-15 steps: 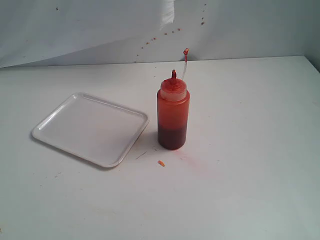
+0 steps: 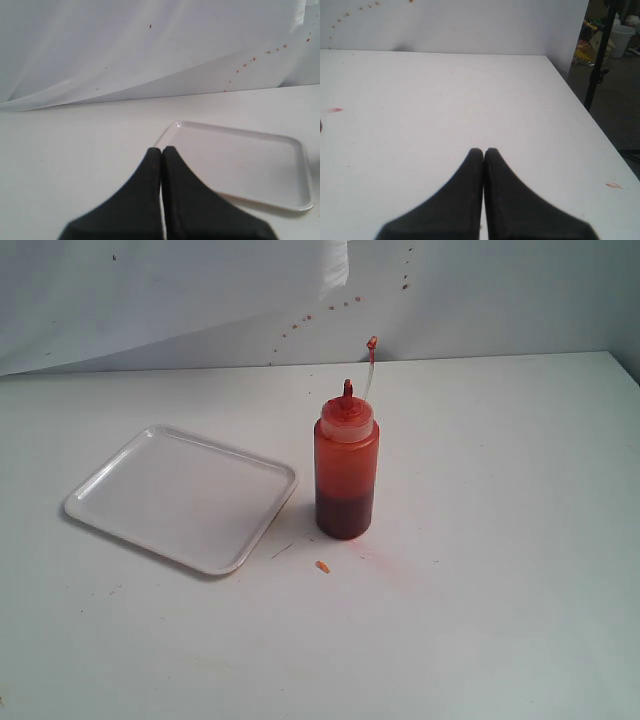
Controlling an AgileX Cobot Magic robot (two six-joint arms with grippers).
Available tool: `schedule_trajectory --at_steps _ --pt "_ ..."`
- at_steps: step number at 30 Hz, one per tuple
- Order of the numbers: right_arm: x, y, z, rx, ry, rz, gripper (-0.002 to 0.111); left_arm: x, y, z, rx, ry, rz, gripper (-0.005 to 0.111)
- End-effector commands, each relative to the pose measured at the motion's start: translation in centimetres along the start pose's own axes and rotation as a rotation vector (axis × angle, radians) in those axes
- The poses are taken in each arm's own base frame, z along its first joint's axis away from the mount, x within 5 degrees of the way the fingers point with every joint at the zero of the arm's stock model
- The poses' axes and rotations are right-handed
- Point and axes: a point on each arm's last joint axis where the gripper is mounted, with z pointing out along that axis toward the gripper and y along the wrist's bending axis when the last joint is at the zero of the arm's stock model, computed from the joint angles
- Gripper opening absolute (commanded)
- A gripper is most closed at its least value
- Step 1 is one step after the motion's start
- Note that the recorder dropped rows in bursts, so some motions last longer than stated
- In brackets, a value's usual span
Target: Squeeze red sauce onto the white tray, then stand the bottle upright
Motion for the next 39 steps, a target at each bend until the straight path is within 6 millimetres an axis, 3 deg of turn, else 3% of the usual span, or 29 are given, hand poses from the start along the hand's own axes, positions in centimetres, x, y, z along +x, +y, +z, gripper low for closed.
schedule_trajectory --at_steps 1,10,12,15,17,20,25,28,31,39 --pt "0.1 0.0 0.0 -0.004 -0.003 0.001 0.0 0.1 0.0 0.0 0.0 -0.01 -0.004 0.0" --pt "0.1 0.0 0.0 -0.004 -0.003 0.001 0.0 -0.2 0.0 0.0 0.003 -0.04 -0.028 0.0" --pt "0.1 0.0 0.0 -0.004 -0.003 0.001 0.0 -0.9 0.0 0.0 0.009 -0.112 -0.079 0.0" --pt "0.1 0.0 0.0 -0.004 -0.003 0.001 0.0 -3.8 0.7 -0.9 -0.003 -0.456 -0.35 0.0" --pt "0.1 0.0 0.0 -0.004 -0.003 0.001 0.0 -5.1 1.2 -1.7 -0.028 -0.635 -0.337 0.0" --pt "0.1 0.0 0.0 -0.004 -0.003 0.001 0.0 -5.2 1.2 -1.5 -0.035 -0.632 -0.334 0.0" --pt "0.1 0.0 0.0 -0.004 -0.003 0.001 0.0 -5.4 0.2 2.1 0.041 -0.505 -0.243 0.0" --pt "0.1 0.0 0.0 -0.004 -0.003 0.001 0.0 -8.1 -1.6 6.2 0.212 -0.394 -0.047 0.0" --pt "0.1 0.0 0.0 -0.004 -0.003 0.001 0.0 -9.0 -2.8 9.6 0.343 -0.333 0.011 0.0" --pt "0.1 0.0 0.0 -0.004 -0.003 0.001 0.0 -9.4 -5.2 16.3 0.644 -0.389 0.03 0.0"
